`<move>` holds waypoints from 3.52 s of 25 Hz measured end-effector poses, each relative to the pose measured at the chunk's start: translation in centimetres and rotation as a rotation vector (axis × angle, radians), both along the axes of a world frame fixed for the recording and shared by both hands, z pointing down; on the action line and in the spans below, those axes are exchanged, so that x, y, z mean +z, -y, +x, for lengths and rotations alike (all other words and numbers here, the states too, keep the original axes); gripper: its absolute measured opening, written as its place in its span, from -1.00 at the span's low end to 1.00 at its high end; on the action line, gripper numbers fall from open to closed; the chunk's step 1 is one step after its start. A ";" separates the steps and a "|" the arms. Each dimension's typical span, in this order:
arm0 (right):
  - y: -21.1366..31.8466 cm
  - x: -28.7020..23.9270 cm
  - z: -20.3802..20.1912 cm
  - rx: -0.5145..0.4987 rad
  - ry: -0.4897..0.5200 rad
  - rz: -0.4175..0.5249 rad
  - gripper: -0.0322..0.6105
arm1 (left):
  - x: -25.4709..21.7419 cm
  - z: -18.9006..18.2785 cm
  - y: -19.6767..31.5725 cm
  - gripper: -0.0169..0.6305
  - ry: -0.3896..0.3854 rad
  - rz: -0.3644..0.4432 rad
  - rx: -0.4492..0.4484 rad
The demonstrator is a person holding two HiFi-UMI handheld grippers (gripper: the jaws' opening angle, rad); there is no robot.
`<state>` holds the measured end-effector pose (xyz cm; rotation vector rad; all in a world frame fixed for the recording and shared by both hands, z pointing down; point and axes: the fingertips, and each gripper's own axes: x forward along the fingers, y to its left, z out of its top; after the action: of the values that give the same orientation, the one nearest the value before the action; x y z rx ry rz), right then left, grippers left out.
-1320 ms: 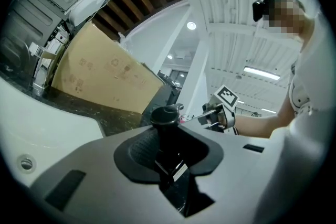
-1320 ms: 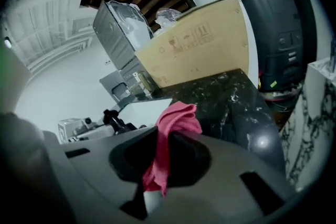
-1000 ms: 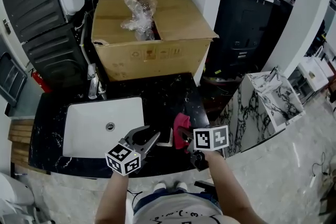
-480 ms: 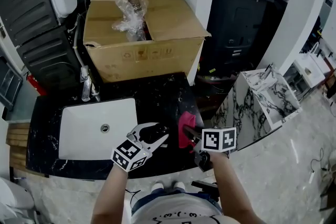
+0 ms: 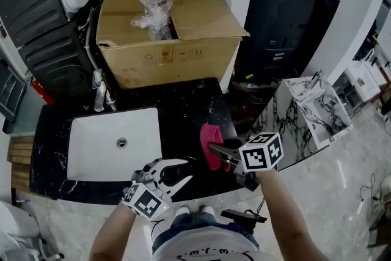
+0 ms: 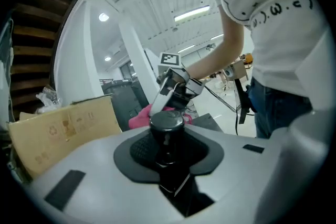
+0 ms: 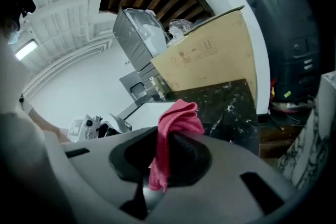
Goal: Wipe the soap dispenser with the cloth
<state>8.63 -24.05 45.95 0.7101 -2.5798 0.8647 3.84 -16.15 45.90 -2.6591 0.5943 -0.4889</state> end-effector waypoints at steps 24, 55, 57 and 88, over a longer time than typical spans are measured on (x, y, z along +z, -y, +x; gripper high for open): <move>-0.1 5.8 -6.4 -0.439 -0.395 -0.049 -0.75 | 0.4 0.4 -2.8 -0.62 0.101 0.157 0.070; 2.0 -0.3 -3.0 -0.214 -0.188 0.042 -0.75 | 6.7 4.8 -5.3 -0.63 0.685 0.544 0.636; -0.3 -1.4 -4.0 -0.332 -0.159 0.030 -0.75 | 7.0 5.0 -5.5 -0.63 0.705 0.562 0.671; -1.2 2.6 -9.0 -0.693 -0.560 0.054 -0.75 | 1.0 0.6 -1.3 -0.64 0.117 0.098 0.125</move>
<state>-0.38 -22.80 48.52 0.0191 -2.0990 0.3103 4.46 -14.82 46.86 -2.5356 0.4045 -0.5593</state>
